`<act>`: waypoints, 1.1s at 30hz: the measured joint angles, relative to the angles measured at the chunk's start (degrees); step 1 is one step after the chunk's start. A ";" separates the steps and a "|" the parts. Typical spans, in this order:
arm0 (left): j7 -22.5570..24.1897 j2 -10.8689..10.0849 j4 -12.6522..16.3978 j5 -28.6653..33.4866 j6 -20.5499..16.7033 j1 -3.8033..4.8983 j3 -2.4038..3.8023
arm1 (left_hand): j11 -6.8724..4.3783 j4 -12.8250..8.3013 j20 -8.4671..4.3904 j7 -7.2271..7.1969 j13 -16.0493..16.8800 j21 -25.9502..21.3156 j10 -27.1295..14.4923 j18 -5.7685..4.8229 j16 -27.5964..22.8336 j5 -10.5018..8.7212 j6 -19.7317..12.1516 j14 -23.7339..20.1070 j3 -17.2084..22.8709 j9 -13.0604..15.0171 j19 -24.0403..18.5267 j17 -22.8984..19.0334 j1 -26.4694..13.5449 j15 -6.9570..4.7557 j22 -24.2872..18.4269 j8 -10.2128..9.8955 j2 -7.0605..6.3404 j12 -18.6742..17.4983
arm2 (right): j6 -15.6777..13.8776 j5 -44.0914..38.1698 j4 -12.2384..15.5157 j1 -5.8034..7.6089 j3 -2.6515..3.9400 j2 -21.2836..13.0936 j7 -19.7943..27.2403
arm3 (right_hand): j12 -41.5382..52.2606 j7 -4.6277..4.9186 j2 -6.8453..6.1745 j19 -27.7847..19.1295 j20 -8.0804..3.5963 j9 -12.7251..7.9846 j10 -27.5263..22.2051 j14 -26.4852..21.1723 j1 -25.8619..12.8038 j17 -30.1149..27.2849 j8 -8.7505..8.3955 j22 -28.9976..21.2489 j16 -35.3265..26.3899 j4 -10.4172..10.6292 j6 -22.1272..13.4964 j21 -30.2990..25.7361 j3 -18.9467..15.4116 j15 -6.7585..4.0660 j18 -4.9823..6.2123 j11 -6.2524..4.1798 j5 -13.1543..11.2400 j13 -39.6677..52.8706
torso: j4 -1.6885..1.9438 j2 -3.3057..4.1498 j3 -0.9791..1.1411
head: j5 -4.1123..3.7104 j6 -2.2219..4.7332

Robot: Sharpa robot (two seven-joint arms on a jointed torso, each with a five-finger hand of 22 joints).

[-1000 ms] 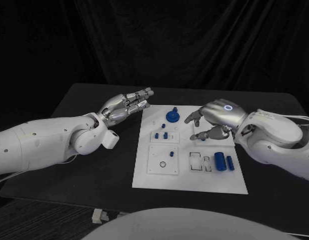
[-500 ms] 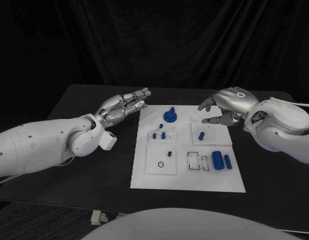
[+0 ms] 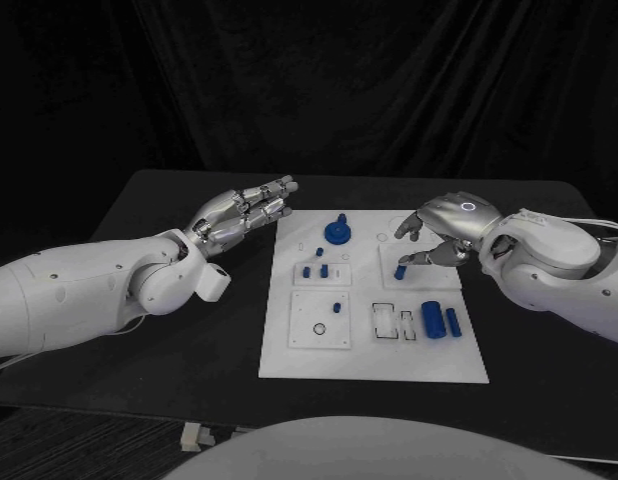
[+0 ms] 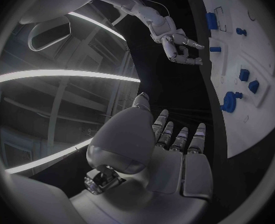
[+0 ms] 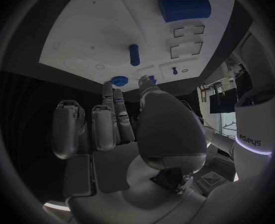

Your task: Assemble the parts on the task board

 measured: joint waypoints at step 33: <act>0.06 0.01 -0.22 0.01 -0.25 0.00 0.00 | 0.00 0.07 0.00 -0.10 0.00 0.00 0.00 0.00 0.00 -0.21 -0.51 0.00 -0.39 -0.05 0.00 0.05 -0.45 0.00 -0.34 0.00 0.00 0.18 | 1.15 0.52 -2.79 -3.88 0.01 2.41 2.77 | -1.42 1.62 1.12 -0.01 0.39 0.80 2.79 0.20 8.37 -0.60 0.20 -0.02 0.00 -1.93 2.09 -0.45 7.45 0.20 0.01 0.10 17.36 -0.74 | -0.04 -0.01 0.01 | -0.84 0.00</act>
